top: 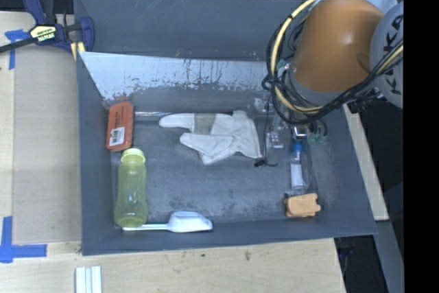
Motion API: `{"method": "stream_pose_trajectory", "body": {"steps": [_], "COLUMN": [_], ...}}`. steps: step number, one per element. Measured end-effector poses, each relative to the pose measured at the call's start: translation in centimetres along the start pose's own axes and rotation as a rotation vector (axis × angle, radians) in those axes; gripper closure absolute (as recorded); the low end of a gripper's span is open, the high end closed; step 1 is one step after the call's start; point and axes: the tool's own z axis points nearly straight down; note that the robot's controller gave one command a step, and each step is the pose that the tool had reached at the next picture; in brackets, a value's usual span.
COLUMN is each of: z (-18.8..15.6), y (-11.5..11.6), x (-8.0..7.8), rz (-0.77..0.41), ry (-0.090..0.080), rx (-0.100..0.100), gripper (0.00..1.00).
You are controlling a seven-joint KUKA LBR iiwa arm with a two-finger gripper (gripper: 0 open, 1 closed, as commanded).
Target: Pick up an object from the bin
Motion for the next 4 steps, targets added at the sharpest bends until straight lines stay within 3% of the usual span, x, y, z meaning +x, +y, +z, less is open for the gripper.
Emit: {"method": "stream_pose_trajectory", "body": {"steps": [1, 2, 3, 4], "z": [-0.4, 3.0, 7.8, 10.1], "y": [0.0, 0.1, 1.0, 1.4], "x": [-0.1, -1.5, -2.4, -2.4], "rz": [0.0, -0.058, -0.231, -0.272], "ry": [-0.008, -0.016, -0.01, -0.003], "rx": [0.0, 0.001, 0.001, 0.0], "gripper": [0.0, 0.0, 0.0, 0.0]}}
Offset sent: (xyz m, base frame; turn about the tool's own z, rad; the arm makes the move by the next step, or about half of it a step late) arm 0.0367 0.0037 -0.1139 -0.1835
